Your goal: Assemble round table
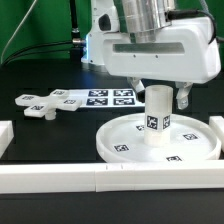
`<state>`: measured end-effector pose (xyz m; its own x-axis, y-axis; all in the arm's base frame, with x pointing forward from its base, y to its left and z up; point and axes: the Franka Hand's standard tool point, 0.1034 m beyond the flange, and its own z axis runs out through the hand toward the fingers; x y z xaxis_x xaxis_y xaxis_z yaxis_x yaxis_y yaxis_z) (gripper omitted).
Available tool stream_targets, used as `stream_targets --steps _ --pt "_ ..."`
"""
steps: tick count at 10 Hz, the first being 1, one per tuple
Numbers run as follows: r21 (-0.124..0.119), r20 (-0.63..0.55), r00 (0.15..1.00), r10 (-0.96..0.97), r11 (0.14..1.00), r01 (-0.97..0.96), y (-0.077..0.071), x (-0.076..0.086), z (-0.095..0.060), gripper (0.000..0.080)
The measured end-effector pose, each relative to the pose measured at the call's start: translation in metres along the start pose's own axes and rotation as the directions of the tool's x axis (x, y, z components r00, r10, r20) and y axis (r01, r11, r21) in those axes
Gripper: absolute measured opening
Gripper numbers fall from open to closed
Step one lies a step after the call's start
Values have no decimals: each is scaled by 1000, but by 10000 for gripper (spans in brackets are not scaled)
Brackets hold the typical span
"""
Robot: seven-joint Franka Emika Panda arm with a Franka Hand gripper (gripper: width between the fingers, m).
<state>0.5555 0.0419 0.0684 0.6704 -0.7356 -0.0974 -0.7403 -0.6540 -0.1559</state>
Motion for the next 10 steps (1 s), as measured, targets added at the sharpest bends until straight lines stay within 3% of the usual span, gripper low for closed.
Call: stream_targets --steps 2,4,10 --pt "-14 -4 987 -162 987 162 -1 -1 0 649" --pt "-63 -17 893 -450 892 448 -8 -1 -3 649" --pt "-71 15 611 -792 608 790 -8 -1 -2 649"
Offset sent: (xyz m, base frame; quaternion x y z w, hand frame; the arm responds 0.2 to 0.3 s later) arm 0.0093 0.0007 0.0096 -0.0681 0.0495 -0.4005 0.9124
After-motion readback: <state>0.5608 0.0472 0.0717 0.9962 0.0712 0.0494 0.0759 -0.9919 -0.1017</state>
